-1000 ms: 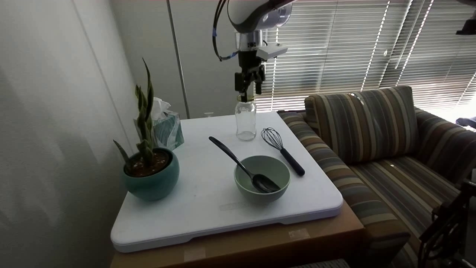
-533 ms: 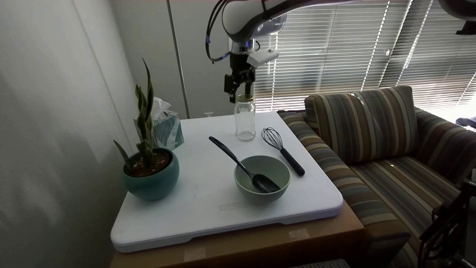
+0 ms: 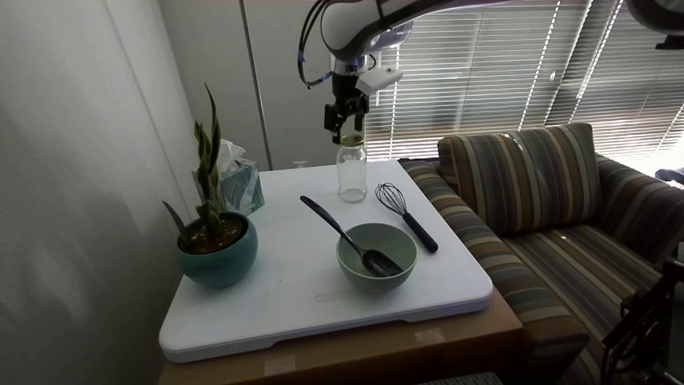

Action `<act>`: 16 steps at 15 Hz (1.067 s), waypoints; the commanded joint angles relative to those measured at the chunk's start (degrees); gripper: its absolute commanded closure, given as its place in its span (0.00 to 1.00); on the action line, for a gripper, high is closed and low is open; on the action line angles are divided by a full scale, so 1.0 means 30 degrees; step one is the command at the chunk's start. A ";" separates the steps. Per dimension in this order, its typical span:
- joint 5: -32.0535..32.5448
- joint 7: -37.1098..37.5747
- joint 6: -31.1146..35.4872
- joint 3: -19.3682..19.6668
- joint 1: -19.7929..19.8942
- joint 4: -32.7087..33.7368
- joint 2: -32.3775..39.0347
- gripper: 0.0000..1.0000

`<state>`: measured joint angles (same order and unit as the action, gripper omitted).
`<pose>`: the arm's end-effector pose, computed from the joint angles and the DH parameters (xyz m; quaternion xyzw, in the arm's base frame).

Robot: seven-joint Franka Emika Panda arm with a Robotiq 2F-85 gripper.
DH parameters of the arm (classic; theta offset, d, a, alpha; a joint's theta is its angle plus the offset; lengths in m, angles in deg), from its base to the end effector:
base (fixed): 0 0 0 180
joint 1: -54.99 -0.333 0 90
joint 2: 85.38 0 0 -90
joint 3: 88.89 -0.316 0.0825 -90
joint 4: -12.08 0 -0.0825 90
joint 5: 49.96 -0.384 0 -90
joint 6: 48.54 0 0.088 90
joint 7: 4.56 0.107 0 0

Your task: Take the lid off the jar and put it on the tray

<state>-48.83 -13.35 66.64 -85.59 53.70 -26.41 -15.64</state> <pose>0.8159 -0.0048 0.2284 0.9940 0.0830 0.0579 0.0406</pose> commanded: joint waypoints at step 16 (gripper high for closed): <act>-0.1097 0.0180 -0.1438 -0.0203 0.0407 0.0586 0.0586 0.53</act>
<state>-51.79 -12.83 63.66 -85.94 54.62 -26.13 -14.45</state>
